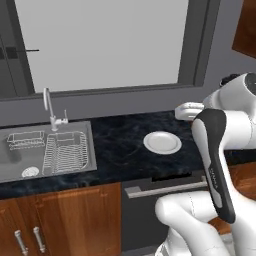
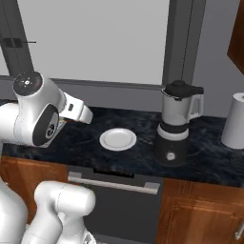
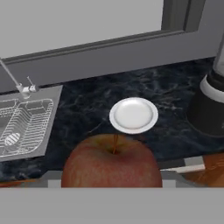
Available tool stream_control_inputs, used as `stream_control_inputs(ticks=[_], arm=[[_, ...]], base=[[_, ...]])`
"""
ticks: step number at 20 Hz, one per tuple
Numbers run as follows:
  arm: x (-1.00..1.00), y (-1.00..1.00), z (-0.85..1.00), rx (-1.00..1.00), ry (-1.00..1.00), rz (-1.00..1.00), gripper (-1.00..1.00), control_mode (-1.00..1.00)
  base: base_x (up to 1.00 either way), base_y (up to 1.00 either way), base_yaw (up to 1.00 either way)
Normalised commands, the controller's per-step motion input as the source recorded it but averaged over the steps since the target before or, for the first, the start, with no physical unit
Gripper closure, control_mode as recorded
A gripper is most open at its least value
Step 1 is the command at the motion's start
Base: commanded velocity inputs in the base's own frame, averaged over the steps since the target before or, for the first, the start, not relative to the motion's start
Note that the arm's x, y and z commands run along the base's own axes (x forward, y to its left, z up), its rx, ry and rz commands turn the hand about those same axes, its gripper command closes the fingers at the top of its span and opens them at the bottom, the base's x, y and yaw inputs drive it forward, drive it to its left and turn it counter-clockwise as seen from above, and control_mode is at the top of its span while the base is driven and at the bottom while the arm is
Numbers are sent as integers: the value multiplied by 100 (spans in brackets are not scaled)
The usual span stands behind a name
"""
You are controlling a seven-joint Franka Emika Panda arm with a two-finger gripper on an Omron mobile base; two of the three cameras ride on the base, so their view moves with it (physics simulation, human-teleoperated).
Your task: Pick the pear and apple from the fridge and place them on the plate next to the blender to make a fruit smoothie.
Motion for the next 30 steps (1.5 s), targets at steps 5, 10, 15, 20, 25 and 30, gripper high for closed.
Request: stream_control_inputs(ticks=[5,10,15,20,25,30], arm=[[0,0,0,0,0,0,100,100],[28,-5,-44,0,19,0,100,-100],[55,-1,-78,0,33,0,100,-100],[58,-20,-77,0,15,0,100,-100],[65,-20,-76,0,5,0,100,-100],[66,-3,-72,0,7,0,100,-100]], base=[[58,-31,0],[4,0,0],[0,0,0],[0,0,0],[0,0,0],[0,0,0]])
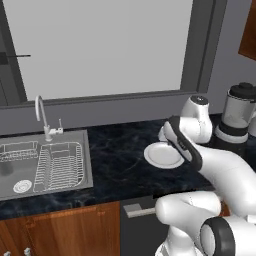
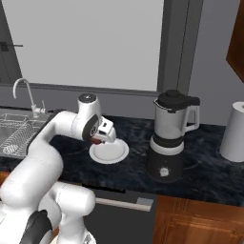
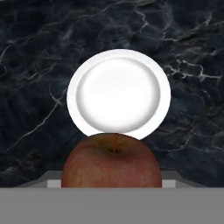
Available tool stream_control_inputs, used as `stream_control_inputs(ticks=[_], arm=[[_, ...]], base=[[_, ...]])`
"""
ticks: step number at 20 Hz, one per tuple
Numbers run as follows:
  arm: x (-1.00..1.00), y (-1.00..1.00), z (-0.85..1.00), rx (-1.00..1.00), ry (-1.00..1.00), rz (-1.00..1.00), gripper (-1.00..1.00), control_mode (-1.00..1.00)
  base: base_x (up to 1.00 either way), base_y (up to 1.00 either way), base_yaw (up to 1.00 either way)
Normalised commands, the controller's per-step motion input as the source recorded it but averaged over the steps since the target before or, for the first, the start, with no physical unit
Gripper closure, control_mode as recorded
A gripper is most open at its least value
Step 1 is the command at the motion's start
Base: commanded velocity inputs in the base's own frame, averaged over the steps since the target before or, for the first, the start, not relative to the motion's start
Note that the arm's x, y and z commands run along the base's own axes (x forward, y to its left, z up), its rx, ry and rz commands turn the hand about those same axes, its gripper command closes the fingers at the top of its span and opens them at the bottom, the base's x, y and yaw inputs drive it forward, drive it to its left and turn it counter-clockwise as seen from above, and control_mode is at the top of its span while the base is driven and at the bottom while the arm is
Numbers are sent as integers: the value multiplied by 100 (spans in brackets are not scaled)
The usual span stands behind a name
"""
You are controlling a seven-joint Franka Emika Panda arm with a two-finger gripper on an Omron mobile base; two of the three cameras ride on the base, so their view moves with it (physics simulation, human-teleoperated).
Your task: Pick the pear and apple from the fridge and place them on the plate next to the blender to make a fruit smoothie.
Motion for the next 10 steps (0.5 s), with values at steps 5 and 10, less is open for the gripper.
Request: stream_control_inputs(ticks=[5,10], arm=[[54,-5,-60,0,6,0,100,-100],[38,-1,-54,0,8,0,100,-100]], base=[[0,0,0],[0,0,0]])
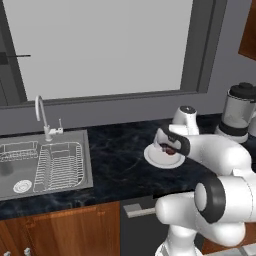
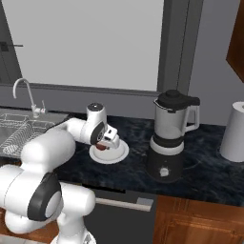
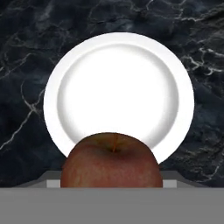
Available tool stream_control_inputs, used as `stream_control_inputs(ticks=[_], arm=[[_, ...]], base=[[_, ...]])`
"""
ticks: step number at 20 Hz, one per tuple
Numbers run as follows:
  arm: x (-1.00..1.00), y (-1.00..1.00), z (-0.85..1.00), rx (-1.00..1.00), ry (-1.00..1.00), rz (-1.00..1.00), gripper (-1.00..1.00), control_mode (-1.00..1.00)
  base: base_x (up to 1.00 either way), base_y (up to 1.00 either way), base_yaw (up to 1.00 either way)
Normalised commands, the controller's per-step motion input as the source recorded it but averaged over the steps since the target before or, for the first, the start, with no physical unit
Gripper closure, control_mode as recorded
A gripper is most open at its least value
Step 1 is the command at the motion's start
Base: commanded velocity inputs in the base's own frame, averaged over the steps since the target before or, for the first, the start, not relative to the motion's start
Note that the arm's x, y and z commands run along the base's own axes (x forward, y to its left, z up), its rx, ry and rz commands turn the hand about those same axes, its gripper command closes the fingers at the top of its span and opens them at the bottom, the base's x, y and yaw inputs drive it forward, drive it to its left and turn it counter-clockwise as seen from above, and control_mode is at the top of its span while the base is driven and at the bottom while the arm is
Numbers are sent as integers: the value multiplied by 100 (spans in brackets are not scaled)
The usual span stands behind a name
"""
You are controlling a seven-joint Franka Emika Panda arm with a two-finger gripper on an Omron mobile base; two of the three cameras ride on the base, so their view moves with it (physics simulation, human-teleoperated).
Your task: Pick the pear and apple from the fridge and place them on the plate next to the blender to make a fruit smoothie.
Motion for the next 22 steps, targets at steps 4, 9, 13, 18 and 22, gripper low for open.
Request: stream_control_inputs(ticks=[4,9,13,18,22], arm=[[47,0,-45,-2,0,0,100,-100],[38,0,-26,-3,0,0,-100,-100],[1,0,0,0,0,0,-100,-100],[0,0,15,0,0,0,-100,-100],[-16,3,49,0,0,0,-100,-100]], base=[[0,0,0],[0,0,0],[0,0,0],[0,0,0],[0,0,0]])
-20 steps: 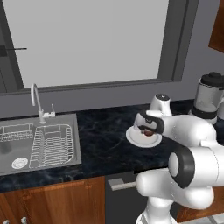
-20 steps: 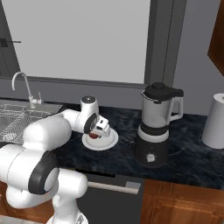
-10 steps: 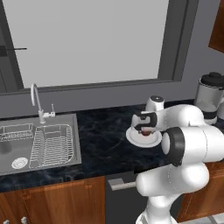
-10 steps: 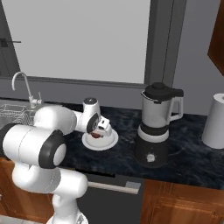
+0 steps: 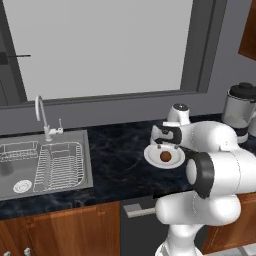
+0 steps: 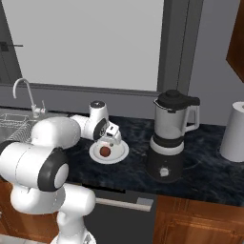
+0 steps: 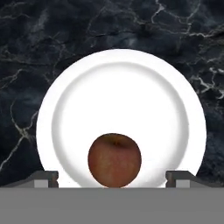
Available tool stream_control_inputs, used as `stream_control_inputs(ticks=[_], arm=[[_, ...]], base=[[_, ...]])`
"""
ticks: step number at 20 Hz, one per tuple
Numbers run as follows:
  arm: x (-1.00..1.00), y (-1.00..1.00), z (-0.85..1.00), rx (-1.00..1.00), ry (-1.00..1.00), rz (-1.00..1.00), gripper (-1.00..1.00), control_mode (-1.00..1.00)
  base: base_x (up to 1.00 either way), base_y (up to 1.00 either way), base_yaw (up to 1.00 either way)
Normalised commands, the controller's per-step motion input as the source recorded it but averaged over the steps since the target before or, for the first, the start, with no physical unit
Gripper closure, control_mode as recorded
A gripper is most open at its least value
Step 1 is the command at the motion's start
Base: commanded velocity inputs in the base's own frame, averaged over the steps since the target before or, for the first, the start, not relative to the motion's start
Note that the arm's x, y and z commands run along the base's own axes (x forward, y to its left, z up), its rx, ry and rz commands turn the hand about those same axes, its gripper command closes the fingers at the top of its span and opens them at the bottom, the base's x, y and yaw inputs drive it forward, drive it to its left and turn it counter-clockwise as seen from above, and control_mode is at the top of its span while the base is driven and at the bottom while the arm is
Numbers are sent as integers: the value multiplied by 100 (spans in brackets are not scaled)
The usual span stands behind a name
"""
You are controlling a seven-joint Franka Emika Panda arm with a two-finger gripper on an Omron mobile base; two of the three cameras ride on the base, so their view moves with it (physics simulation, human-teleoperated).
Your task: Pick the pear and apple from the fridge and place them on the plate next to the blender to make a fruit smoothie.
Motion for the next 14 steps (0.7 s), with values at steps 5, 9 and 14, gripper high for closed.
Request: stream_control_inputs(ticks=[5,9,14], arm=[[-54,30,79,-4,-7,0,-100,-100],[-84,29,72,0,-8,0,-100,-100],[-98,11,53,0,-8,0,-100,-100]], base=[[0,0,0],[0,0,0],[0,0,0]])
